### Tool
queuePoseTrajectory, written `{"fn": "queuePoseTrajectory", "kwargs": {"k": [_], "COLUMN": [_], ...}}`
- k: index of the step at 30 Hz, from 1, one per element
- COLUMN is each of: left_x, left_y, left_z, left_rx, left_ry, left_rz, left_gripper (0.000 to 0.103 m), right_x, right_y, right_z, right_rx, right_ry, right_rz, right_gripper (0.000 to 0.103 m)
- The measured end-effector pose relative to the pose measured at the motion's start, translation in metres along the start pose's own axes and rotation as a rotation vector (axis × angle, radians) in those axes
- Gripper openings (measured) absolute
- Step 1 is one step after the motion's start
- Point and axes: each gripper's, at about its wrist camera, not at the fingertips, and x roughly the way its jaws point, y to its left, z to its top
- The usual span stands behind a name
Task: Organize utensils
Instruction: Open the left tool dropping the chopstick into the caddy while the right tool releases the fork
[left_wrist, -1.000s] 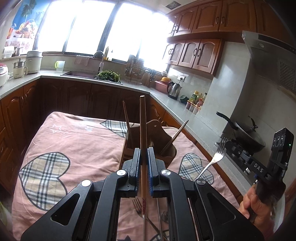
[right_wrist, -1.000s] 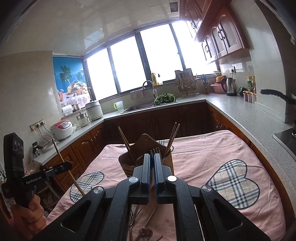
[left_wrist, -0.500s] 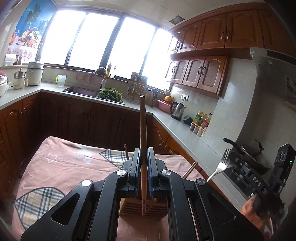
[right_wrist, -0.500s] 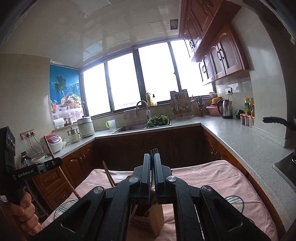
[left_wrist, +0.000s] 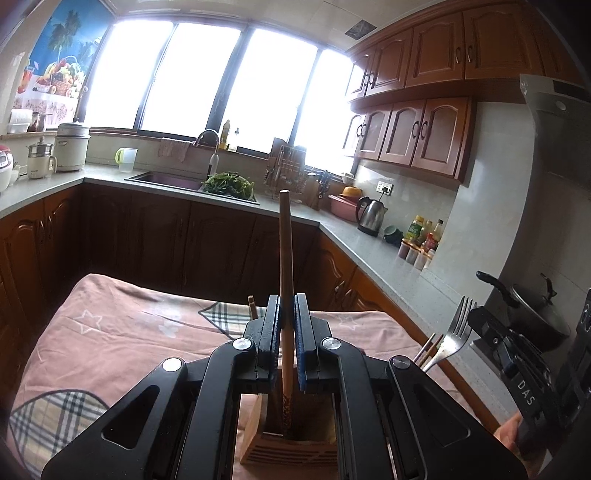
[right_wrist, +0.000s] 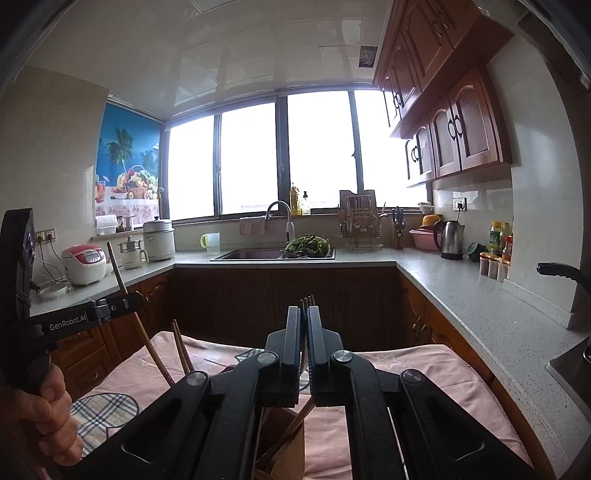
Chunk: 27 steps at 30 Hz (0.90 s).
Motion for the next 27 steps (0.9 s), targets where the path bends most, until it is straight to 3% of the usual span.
{"fn": "queuePoseTrajectory", "kwargs": {"k": [12, 24, 27], "left_x": [0.038, 0.043, 0.042], "left_y": [0.001, 0.002, 0.003], "left_z": [-0.046, -0.043, -0.043], "left_rx": [0.040, 0.037, 0.032], "left_ry": [0.122, 0.150, 0.160], "left_rz": [0.020, 0.022, 0.024], "left_gripper": [0.007, 0.007, 0.013], "right_x": [0.024, 0.028, 0.027], "right_y": [0.006, -0.003, -0.007], "right_z": [-0.043, -0.040, -0.038], "right_rx": [0.006, 0.050, 0.070], "right_ry": [0.127, 0.161, 0.156], "right_rz": [0.049, 0.075, 0.070], "right_gripper": [0.003, 0.006, 0.007]}}
